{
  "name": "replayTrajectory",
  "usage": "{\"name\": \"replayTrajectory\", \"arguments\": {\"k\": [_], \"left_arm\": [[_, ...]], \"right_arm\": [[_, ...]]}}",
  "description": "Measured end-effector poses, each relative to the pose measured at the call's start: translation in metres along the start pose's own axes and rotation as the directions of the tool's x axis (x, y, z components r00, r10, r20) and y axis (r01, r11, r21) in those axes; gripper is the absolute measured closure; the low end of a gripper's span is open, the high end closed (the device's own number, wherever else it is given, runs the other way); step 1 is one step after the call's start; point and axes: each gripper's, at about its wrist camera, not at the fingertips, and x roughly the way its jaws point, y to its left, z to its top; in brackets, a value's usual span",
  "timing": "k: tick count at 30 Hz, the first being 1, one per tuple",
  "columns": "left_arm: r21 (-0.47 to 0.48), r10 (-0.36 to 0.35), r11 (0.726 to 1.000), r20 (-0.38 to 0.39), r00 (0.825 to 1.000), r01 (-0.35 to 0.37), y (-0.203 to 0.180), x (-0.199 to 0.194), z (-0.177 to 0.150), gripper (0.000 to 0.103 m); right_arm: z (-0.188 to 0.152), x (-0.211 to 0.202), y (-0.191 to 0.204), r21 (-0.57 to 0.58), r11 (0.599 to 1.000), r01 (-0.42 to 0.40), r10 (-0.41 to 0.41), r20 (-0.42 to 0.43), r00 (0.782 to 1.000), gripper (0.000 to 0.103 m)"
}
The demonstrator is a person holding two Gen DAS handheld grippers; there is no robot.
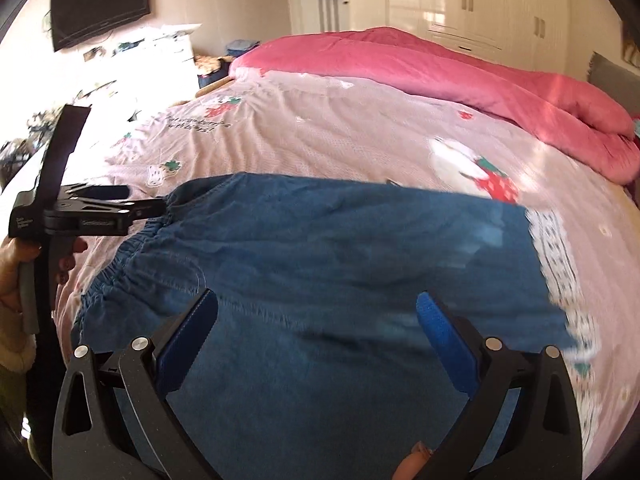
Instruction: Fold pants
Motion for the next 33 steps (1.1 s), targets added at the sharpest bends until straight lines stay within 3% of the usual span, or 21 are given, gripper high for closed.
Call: {"name": "replayTrajectory", "arguments": {"k": [3,6,7,11,12,13,18,23,26,28,29,30,32,33], "left_arm": [[0.061,-0.01,0.998,-0.023,1.0,0.011,-0.004,0.016,0.008,0.042],[0.123,-0.008,0.992,-0.04,0.999,0.013,-0.011,0.031,0.011,0.047],[0.13,-0.009,0.991,-0.041,0.999,0.015,-0.012,0.035,0.011,0.054],[0.166,0.013,0.986,-0.024,1.0,-0.009,-0.015,0.042,0.007,0.068],[0.174,0.004,0.985,-0.02,1.0,-0.001,-0.015,0.041,0.008,0.086],[0.173,-0.035,0.984,-0.019,0.999,0.038,-0.014,0.04,0.008,0.091],[0.159,-0.046,0.987,0.057,0.997,0.037,-0.012,0.023,0.009,0.092],[0.166,-0.071,0.985,0.138,0.988,0.048,-0.012,0.0,0.008,0.092],[0.175,-0.072,0.984,0.175,0.982,0.041,-0.014,-0.009,0.007,0.092],[0.18,-0.082,0.983,0.192,0.978,0.047,-0.014,-0.014,0.006,0.092],[0.183,-0.082,0.982,0.203,0.976,0.044,-0.015,-0.016,0.005,0.092],[0.194,-0.071,0.981,0.219,0.973,0.028,-0.017,-0.019,0.004,0.093],[0.216,-0.06,0.976,0.233,0.971,0.008,-0.019,-0.021,0.002,0.093],[0.223,-0.047,0.975,0.24,0.97,-0.008,-0.02,-0.021,0.001,0.093]], "right_arm": [[0.022,0.02,-0.002,-0.046,0.999,-0.012,0.011,-0.022,1.0,0.004],[0.041,0.04,0.0,-0.1,0.995,-0.028,0.024,-0.045,0.999,0.004],[0.046,0.046,0.001,-0.113,0.993,-0.036,0.029,-0.056,0.998,0.004],[0.065,0.076,-0.001,-0.161,0.985,-0.069,0.051,-0.11,0.993,0.004],[0.07,0.085,0.0,-0.176,0.981,-0.077,0.054,-0.13,0.99,0.004],[0.074,0.092,0.001,-0.191,0.979,-0.072,0.046,-0.137,0.99,0.004],[0.094,0.121,0.014,-0.32,0.946,-0.058,0.006,-0.161,0.987,0.004],[0.11,0.146,0.025,-0.396,0.913,-0.1,0.005,-0.235,0.972,0.004],[0.116,0.152,0.035,-0.486,0.859,-0.16,0.039,-0.25,0.968,0.006],[0.115,0.152,0.042,-0.536,0.82,-0.199,0.061,-0.264,0.963,0.028],[0.115,0.152,0.043,-0.537,0.812,-0.229,0.082,-0.285,0.955,0.056],[0.114,0.151,0.045,-0.535,0.808,-0.248,0.095,-0.297,0.95,0.07],[0.107,0.139,0.052,-0.568,0.782,-0.257,0.11,-0.281,0.954,0.088],[0.105,0.132,0.053,-0.577,0.779,-0.246,0.107,-0.263,0.959,0.091]]}}
